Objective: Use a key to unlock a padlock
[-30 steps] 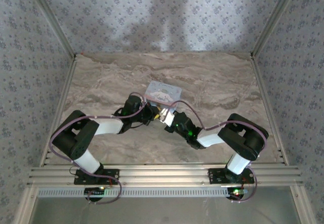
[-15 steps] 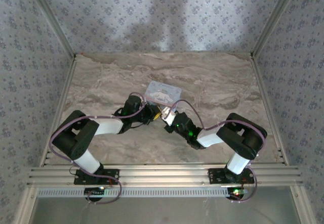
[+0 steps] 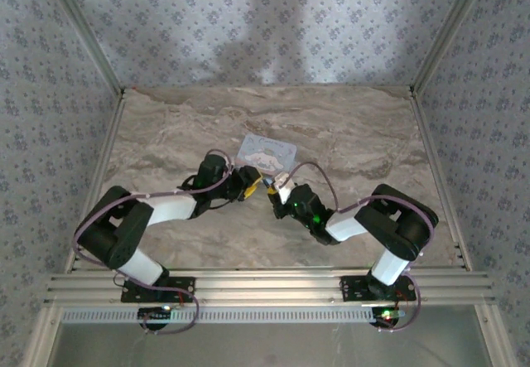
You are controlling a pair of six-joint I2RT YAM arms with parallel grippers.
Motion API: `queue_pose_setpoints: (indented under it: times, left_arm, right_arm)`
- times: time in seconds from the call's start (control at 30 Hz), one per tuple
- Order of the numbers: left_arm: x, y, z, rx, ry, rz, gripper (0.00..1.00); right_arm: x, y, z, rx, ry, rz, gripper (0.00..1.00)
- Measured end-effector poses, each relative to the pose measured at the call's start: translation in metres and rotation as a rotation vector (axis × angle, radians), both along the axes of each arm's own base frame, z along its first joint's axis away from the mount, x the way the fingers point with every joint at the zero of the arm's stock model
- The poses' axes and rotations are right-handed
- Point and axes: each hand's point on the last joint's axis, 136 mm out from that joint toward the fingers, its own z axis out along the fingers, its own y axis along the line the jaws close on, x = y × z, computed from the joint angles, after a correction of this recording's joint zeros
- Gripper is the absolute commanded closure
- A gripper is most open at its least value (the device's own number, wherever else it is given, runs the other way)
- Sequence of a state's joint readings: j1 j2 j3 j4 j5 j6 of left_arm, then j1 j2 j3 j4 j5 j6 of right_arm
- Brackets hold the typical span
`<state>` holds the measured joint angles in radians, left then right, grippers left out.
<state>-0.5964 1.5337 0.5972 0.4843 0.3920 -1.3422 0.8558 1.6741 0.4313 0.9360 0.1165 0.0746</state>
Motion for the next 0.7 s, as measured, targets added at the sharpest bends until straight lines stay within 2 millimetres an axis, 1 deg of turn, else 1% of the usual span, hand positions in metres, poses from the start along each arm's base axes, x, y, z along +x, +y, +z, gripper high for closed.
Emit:
queue_pose_setpoints:
  times: [0.17,0.27,0.33,0.47,0.7]
  left_arm:
    - [0.005,0.020,0.015,0.035,-0.047,0.031,0.37]
    - [0.007,0.032,0.021,0.065,-0.068,0.050,0.35]
    - [0.008,0.041,0.022,0.089,-0.077,0.061,0.35]
    - [0.009,0.052,0.018,0.131,-0.074,0.071,0.34]
    - [0.011,0.058,0.017,0.161,-0.069,0.073,0.34]
  right_arm:
    - [-0.003,-0.003,-0.004,0.099,0.107,-0.025,1.00]
    - [-0.005,-0.007,-0.004,0.162,0.170,-0.047,1.00]
    - [-0.006,-0.010,-0.005,0.204,0.212,-0.063,1.00]
    - [-0.005,-0.015,-0.006,0.287,0.301,-0.095,1.00]
    - [-0.002,-0.018,-0.006,0.415,0.440,-0.132,1.00]
